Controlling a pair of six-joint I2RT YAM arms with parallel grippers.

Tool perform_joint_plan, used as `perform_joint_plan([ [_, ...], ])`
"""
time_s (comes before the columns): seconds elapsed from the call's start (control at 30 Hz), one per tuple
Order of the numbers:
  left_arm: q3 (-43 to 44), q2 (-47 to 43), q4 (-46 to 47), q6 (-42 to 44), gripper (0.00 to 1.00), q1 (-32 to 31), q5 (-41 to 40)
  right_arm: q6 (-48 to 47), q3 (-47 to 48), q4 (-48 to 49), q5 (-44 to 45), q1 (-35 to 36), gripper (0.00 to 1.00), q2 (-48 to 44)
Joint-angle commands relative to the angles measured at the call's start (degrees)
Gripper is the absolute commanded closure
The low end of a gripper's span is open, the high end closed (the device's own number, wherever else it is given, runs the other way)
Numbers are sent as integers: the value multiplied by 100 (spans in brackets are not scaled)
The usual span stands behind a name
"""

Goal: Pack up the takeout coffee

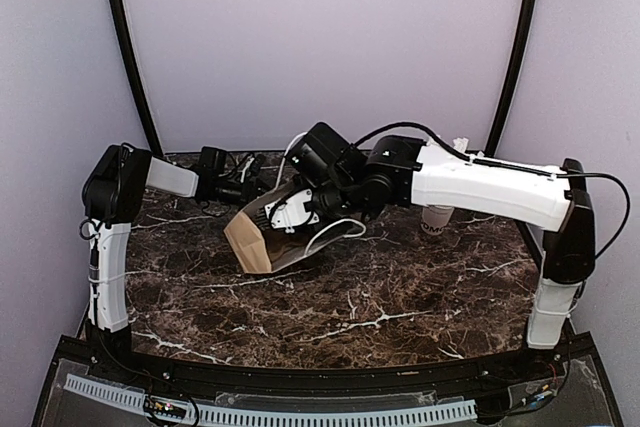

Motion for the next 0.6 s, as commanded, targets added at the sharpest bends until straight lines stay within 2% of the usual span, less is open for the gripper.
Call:
perform_joint_plan([
  [0.0, 99, 5, 173, -68, 43, -4, 275, -94, -79, 537, 128, -120, 62, 248],
  [0.57, 116, 236, 548, -394, 45, -4, 620, -326, -218, 1294, 17, -442, 62, 686],
])
